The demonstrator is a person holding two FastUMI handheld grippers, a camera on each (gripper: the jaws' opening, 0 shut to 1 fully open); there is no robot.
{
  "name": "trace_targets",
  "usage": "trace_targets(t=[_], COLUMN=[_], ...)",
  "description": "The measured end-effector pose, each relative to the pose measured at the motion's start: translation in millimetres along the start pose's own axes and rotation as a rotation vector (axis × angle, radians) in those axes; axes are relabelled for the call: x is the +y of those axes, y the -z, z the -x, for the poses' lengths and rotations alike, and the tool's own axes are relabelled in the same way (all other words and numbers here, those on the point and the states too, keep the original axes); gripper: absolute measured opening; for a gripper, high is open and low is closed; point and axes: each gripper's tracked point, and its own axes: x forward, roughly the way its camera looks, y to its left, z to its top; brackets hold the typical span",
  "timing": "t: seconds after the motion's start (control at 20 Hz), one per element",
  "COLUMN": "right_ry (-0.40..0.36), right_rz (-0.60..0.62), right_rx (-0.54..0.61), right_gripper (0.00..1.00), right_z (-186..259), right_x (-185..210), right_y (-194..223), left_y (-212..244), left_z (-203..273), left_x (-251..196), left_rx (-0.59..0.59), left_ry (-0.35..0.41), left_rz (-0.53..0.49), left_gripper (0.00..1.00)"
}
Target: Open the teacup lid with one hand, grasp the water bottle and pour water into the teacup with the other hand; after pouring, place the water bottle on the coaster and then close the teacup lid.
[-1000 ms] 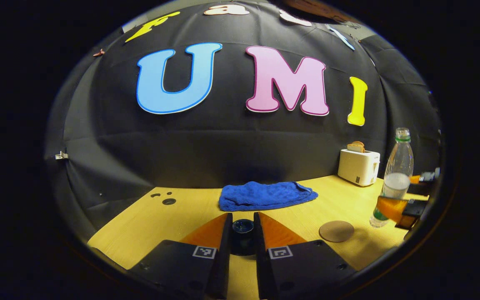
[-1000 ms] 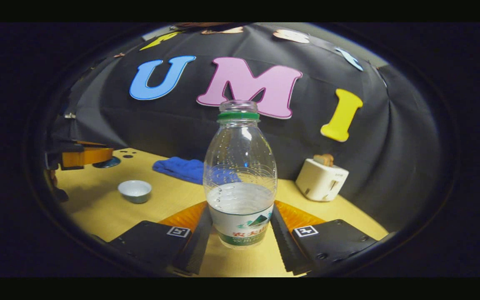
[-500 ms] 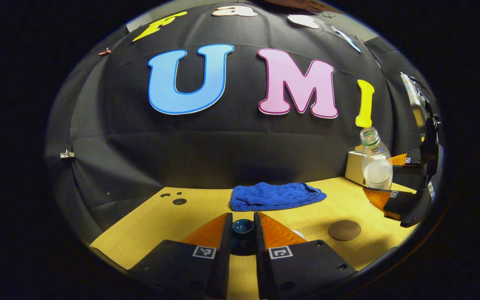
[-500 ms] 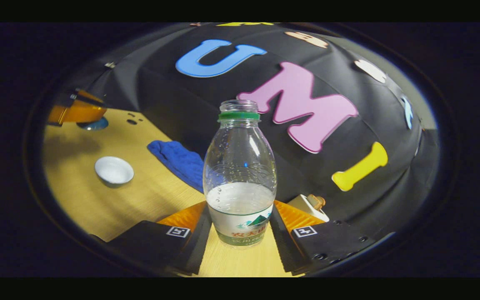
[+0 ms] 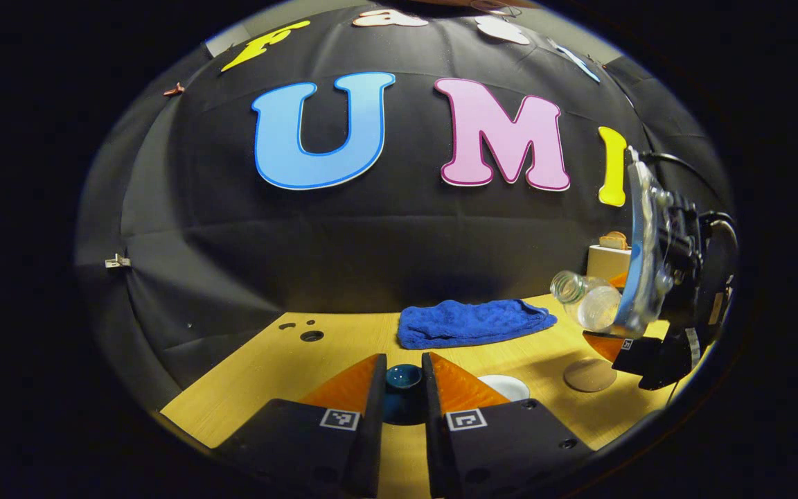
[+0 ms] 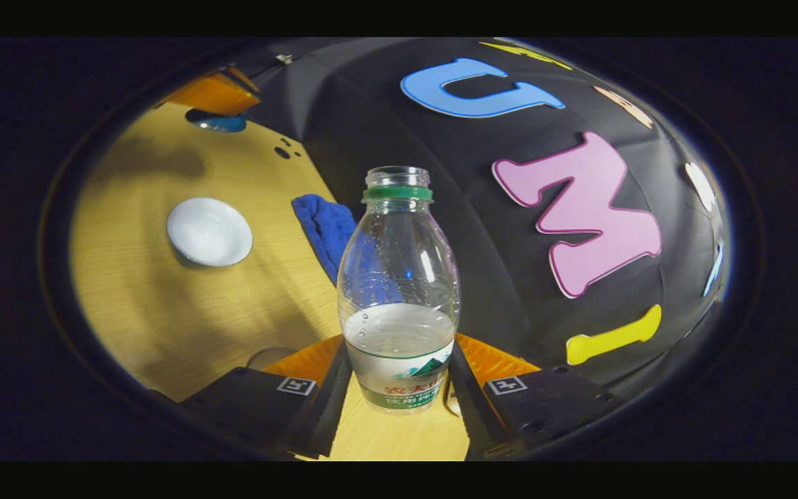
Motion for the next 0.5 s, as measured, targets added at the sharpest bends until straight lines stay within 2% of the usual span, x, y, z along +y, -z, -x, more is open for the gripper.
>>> trace_targets(t=[0.15, 0.5], right_ry=[0.004, 0.025], right_rz=[0.087, 0.282], right_rx=[-0.010, -0.051], right_gripper=[0.72, 0.74], right_z=[-7, -13], right_x=[4, 0], right_y=[-2, -12], left_y=[1, 2], left_z=[2, 10], left_x=[3, 14], left_rx=[-0.002, -0.009], left_ry=[-0.007, -0.032], left_rz=[0.000, -0.015], left_gripper=[0.31, 0.31])
